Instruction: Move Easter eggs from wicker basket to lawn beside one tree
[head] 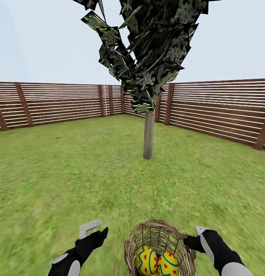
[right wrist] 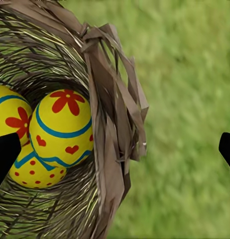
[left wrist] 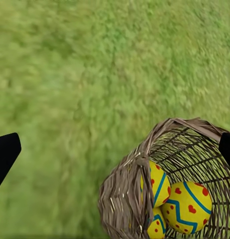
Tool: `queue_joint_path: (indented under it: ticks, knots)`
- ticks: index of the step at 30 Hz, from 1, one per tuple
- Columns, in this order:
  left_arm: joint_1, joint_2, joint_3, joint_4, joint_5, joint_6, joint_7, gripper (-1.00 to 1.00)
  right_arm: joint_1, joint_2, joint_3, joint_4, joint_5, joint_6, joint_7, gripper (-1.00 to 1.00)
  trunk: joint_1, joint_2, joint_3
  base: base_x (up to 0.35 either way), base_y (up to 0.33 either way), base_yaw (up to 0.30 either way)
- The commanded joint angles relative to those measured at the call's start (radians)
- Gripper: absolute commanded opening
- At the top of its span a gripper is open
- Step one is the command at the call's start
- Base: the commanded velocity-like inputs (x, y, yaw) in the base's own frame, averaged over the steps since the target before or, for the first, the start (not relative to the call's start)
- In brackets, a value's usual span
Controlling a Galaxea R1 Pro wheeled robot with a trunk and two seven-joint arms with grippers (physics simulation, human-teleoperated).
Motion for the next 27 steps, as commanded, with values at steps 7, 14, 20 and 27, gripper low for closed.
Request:
queue_joint_path:
  ticks: [7,14,20,27]
  knots:
    - [0.000,-0.001,-0.001,-0.002,0.014,0.006,0.006,1.00,-0.001,0.000,-0.004,0.035,0.004,-0.042,0.004,1.00,0.008,-0.014,-0.007,0.000,0.000,0.000]
    - [0.000,-0.001,-0.002,-0.002,0.035,0.006,0.007,1.00,-0.001,0.000,-0.002,0.064,0.004,-0.076,0.004,1.00,0.034,-0.063,-0.029,0.000,0.000,0.000]
    - [0.000,-0.001,-0.002,-0.002,0.038,0.006,0.007,1.00,-0.001,0.001,-0.001,0.068,0.004,-0.080,0.005,1.00,0.042,-0.077,-0.035,0.000,0.000,0.000]
    - [0.000,-0.001,-0.001,-0.002,0.038,0.006,0.007,1.00,-0.001,0.003,-0.001,0.069,0.004,-0.080,0.006,1.00,0.069,-0.126,-0.057,0.000,0.000,0.000]
